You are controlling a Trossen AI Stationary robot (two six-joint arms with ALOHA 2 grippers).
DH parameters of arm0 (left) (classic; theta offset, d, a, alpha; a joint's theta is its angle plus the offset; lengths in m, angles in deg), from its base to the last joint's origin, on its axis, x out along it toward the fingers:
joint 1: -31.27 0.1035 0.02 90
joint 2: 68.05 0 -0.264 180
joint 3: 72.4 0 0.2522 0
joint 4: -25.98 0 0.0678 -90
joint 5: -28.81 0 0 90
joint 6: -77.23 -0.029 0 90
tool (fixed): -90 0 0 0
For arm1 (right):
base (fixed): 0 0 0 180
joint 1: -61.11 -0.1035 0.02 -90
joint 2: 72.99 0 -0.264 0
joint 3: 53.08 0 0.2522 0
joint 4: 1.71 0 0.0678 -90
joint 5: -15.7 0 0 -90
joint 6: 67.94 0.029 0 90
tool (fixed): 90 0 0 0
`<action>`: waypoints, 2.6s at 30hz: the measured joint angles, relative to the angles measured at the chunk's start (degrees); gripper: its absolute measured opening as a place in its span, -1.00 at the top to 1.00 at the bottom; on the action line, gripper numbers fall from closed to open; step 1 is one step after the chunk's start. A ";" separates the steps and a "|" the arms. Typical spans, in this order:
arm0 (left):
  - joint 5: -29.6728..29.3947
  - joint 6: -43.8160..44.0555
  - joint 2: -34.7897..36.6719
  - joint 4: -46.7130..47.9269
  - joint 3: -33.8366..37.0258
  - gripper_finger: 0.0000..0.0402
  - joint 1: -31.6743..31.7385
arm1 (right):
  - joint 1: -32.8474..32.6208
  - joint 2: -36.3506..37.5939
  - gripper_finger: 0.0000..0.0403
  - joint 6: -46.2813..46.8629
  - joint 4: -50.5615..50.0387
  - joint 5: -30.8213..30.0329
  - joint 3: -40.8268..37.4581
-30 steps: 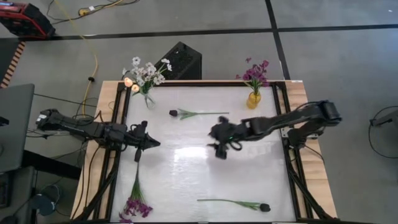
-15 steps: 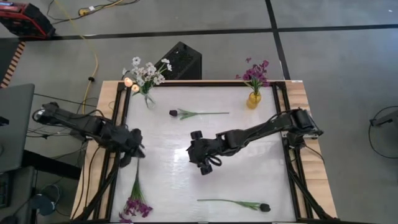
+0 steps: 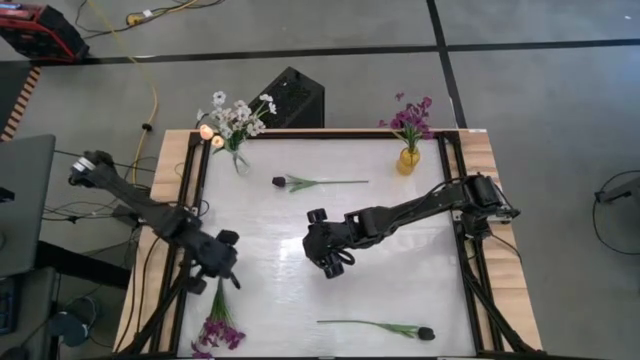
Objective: Sort flowers into vase by color
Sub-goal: Put the purple flowers into the yellow vase
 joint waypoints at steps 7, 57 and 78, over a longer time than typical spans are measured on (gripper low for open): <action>3.78 -2.40 -7.42 -3.12 0.00 0.79 -0.04 | 0.38 0.00 -0.27 0.17 -0.15 -0.05 0.00; -37.97 -5.50 -4.85 -13.07 -1.69 0.99 -11.52 | 1.10 0.61 -0.27 16.16 -24.07 -0.27 -0.92; -54.07 -24.88 1.79 -77.26 18.91 0.99 -7.08 | 3.35 9.11 -0.04 5.65 44.29 2.54 -24.62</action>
